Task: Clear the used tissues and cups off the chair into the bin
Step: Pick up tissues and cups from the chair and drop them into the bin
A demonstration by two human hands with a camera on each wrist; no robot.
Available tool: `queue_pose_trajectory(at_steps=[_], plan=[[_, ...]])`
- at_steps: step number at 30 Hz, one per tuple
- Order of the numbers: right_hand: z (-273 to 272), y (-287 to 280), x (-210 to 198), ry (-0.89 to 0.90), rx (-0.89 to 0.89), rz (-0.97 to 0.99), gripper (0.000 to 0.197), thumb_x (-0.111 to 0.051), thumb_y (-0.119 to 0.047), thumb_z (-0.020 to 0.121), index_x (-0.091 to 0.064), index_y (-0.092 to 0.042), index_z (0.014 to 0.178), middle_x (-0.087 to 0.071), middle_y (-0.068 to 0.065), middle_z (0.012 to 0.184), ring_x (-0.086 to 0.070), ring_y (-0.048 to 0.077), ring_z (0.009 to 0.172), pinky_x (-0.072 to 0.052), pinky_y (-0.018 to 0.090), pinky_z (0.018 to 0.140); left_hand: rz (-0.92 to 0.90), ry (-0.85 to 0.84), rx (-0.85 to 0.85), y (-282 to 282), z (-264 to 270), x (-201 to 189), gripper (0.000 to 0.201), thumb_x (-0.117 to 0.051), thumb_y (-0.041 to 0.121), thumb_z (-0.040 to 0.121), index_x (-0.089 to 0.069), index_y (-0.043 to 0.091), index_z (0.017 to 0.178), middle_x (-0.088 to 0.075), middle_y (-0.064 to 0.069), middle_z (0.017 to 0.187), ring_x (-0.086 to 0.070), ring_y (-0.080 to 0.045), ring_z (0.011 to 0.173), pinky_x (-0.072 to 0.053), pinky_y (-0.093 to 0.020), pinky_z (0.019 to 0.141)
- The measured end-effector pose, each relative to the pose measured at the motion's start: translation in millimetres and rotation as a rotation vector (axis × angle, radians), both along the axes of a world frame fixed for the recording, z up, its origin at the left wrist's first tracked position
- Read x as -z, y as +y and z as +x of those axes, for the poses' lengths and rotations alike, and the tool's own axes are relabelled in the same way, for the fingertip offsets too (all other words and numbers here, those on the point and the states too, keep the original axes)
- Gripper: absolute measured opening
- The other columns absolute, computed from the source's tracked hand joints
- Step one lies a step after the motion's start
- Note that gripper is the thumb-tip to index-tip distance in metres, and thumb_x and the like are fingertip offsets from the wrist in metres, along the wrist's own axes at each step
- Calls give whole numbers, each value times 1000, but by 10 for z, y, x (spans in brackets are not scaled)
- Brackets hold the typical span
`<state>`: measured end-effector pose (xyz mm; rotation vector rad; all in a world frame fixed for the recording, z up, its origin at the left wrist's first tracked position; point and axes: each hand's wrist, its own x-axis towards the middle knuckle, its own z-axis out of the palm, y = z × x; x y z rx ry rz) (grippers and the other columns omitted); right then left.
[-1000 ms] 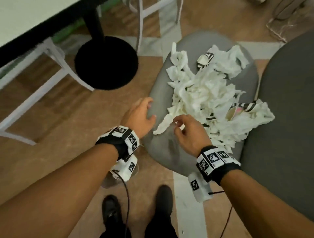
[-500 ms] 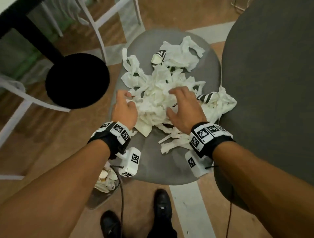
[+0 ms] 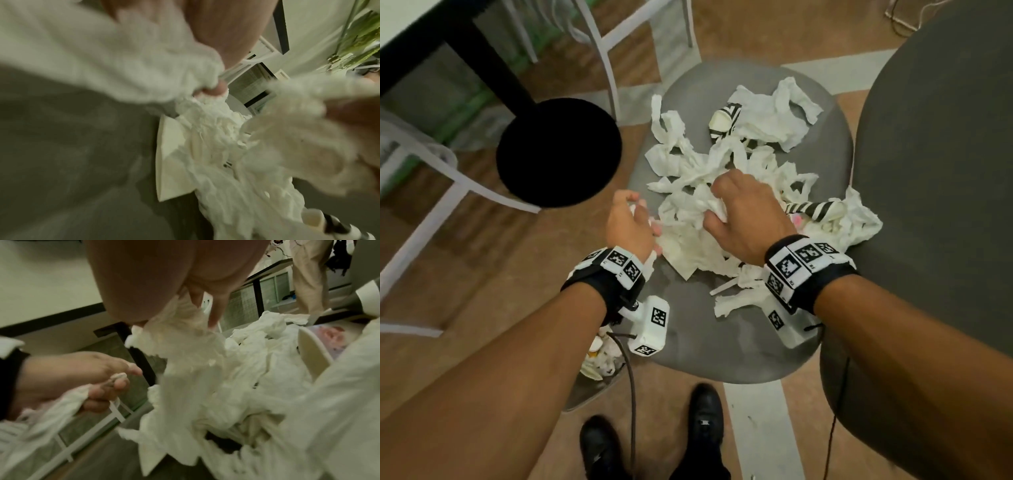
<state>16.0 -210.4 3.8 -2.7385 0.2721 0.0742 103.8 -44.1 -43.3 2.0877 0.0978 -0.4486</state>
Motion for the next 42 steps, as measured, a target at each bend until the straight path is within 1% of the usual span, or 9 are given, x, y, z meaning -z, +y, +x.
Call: queue_pose_trajectory(at_steps=[4, 9, 14, 18, 22, 25, 34, 38, 42], plan=[[-48, 165, -58, -23, 37, 282, 38, -38, -29, 103, -30, -18, 137, -59, 4, 77, -60, 31, 71, -50, 40, 69, 135, -40, 64, -20, -89, -12, 23, -52, 27, 99, -57, 9, 113, -63, -3, 99, -60, -22, 85, -44, -29, 70], [-30, 379, -40, 21, 93, 424, 50, -55, -42, 95, -41, -19, 136, -50, 6, 125, -53, 21, 108, -44, 32, 92, 14, 131, 140, 191, -125, 63, 35, -66, 4, 82, -48, 17, 109, -61, 2, 89, -64, -19, 83, -45, -22, 63], [-9, 468, -34, 101, 6, 345, 30, -47, -15, 101, -51, -9, 129, -56, 12, 126, -54, 30, 114, -38, 27, 91, 38, 99, 71, 441, -122, 116, 14, -52, 8, 95, -59, 14, 106, -71, -10, 92, -69, -32, 85, -58, -43, 78], [-43, 683, -76, 97, 22, 309, 23, -41, -23, 103, -50, -15, 122, -64, 13, 94, -59, 36, 93, -45, 36, 78, -19, 166, 37, 668, -249, 105, 14, -42, 25, 104, -50, 14, 107, -61, -10, 69, -54, -24, 38, -46, -28, 41], [19, 1023, -37, 189, 164, 495, 50, -60, -47, 90, -43, -19, 129, -56, 0, 108, -54, 20, 98, -41, 32, 83, 71, 158, -39, 1027, -277, 111, 22, -57, 34, 95, -59, 14, 103, -66, -6, 79, -63, -27, 65, -51, -31, 60], [117, 1333, 66, 285, 50, 465, 64, -69, -28, 86, -35, -17, 140, -50, 8, 129, -53, 23, 115, -40, 27, 96, 49, 317, 37, 1401, -290, 129, 33, -64, 7, 85, -52, 19, 113, -66, -4, 87, -63, -19, 71, -46, -25, 57], [227, 2369, 343, 282, -26, 582, 21, -49, -28, 98, -58, -11, 88, -63, 6, 78, -59, 26, 74, -41, 31, 66, 2, 301, -149, 2415, -441, 427, 15, -45, 23, 102, -60, 22, 101, -69, -7, 72, -56, -21, 39, -47, -28, 41], [157, 2858, 692, 482, 229, 758, 62, -46, -75, 80, -63, -16, 71, -68, -4, 70, -65, 17, 72, -49, 34, 73, 167, 413, -180, 2856, -529, 731, 52, -39, 63, 92, -66, 18, 96, -72, -16, 93, -69, -36, 81, -53, -39, 74], [40, 3208, 1236, 614, 333, 821, 36, -59, -45, 93, -71, -11, 91, -73, 6, 85, -71, 15, 77, -58, 29, 78, 261, 523, -130, 3119, -585, 927, 62, -32, 49, 102, -68, -1, 107, -67, -25, 107, -63, -40, 102, -49, -39, 88]])
